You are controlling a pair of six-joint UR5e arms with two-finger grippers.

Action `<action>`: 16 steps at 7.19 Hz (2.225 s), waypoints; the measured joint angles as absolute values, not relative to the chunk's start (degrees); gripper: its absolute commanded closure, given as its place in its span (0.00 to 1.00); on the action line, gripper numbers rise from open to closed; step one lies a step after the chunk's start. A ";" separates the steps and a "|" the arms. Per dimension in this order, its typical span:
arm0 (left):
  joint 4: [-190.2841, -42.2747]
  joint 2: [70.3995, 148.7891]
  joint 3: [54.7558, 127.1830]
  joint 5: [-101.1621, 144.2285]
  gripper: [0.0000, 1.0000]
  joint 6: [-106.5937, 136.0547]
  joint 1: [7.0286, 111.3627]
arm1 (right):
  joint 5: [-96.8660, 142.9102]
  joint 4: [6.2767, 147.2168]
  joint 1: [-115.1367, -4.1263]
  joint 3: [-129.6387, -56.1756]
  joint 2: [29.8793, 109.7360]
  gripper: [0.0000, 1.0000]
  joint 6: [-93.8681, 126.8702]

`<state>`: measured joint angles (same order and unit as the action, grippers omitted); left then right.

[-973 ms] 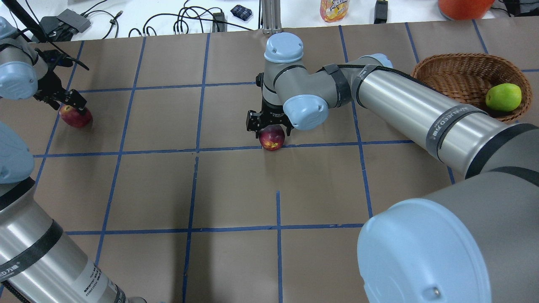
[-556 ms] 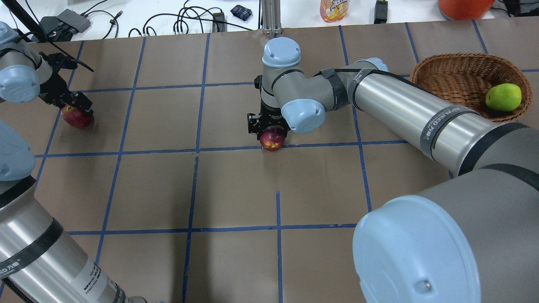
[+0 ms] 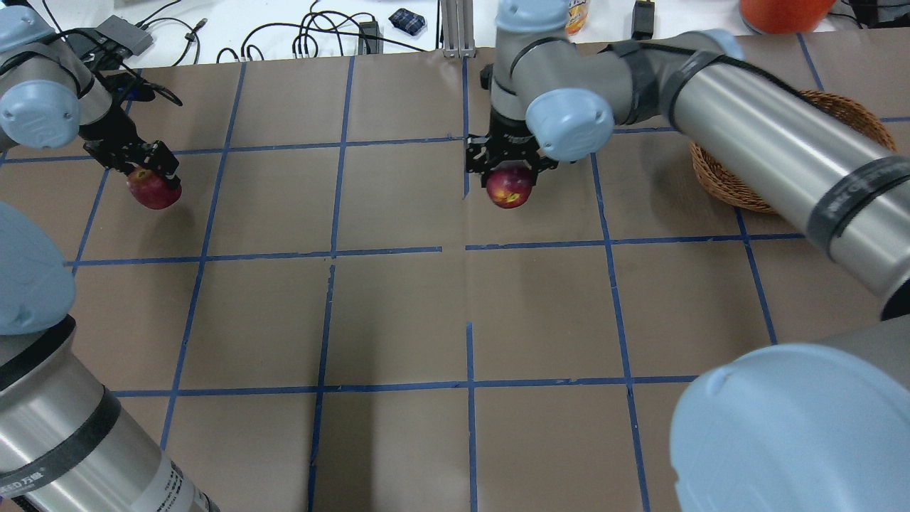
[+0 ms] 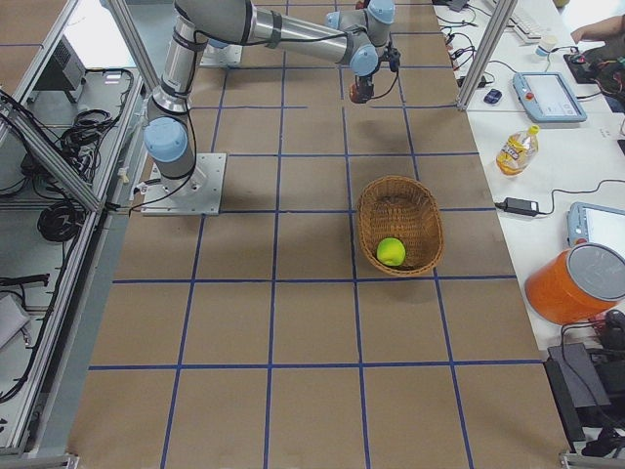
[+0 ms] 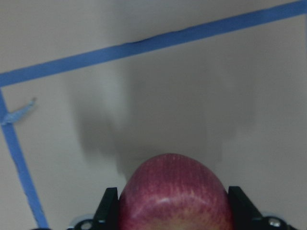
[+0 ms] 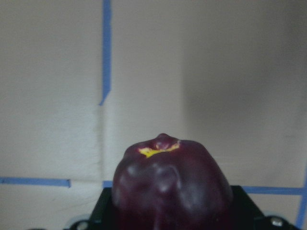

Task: Put all apples into basket
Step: 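Drop the dark red apple in the basket while the left sets the red apple centrally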

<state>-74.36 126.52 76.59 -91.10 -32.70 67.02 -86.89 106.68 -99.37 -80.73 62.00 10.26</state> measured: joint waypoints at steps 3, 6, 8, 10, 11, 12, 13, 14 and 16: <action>-79.33 120.97 77.95 -90.98 0.73 -11.23 80.30 | -94.17 102.71 -80.07 -77.63 63.31 1.00 -0.94; -76.49 119.87 80.32 -89.44 0.72 10.83 95.26 | -98.03 112.19 -69.53 -77.68 57.11 1.00 -11.03; -69.80 121.68 82.07 -89.13 0.71 21.67 105.26 | -99.63 116.10 -66.49 -77.85 53.59 0.47 -12.86; -63.75 123.04 87.21 -88.65 0.66 24.83 108.61 | -99.32 116.11 -65.97 -78.47 52.98 0.00 -12.74; -61.57 123.05 89.97 -88.39 0.22 25.16 109.27 | -99.07 116.00 -65.96 -78.54 53.13 0.00 -12.79; -60.41 122.81 91.25 -87.13 0.00 25.30 109.49 | -99.00 115.79 -65.99 -78.52 53.42 0.00 -12.81; -59.91 122.28 91.58 -84.51 0.00 26.22 109.28 | -98.98 114.79 -66.19 -78.34 54.18 0.00 -12.85; -59.68 121.77 91.53 -82.00 0.00 27.77 108.88 | -98.60 112.25 -66.85 -78.08 56.26 0.00 -12.89; -59.67 120.90 91.16 -80.49 0.00 28.44 108.04 | -94.31 104.98 -70.16 -78.02 62.79 0.00 -12.45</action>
<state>-59.67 120.90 91.16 -80.49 28.44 108.04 -94.31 104.98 -70.16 -78.02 62.79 -12.45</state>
